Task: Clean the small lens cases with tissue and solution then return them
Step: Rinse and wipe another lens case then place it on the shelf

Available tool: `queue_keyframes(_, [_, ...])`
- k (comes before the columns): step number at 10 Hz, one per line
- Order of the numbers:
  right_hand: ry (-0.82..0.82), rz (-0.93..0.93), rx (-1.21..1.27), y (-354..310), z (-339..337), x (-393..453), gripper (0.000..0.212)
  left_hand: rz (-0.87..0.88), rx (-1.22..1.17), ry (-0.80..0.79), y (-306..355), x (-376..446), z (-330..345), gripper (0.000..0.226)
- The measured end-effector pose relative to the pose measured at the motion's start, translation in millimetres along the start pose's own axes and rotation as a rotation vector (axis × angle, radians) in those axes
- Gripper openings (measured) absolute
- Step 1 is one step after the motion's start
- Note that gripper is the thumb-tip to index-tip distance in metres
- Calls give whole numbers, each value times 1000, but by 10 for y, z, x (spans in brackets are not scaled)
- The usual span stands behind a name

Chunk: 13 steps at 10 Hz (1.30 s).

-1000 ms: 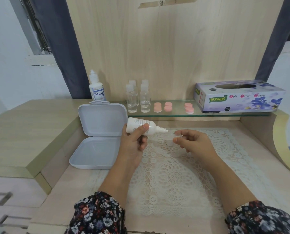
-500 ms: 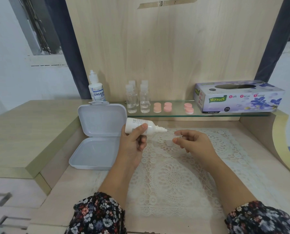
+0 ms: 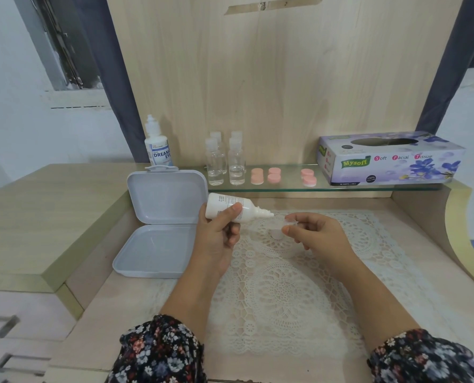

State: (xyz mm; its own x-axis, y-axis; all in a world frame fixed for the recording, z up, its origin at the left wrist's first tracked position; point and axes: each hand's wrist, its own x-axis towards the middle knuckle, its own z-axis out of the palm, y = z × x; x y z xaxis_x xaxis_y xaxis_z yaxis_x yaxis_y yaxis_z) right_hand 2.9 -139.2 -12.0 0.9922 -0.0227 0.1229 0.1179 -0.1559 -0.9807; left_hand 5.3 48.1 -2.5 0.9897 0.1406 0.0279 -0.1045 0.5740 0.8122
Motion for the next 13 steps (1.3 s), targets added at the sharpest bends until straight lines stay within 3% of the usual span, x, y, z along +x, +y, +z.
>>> queue_keyframes(13, [2,7,-7,-18,3,-8,17,0,5,6,16,-20,14,35])
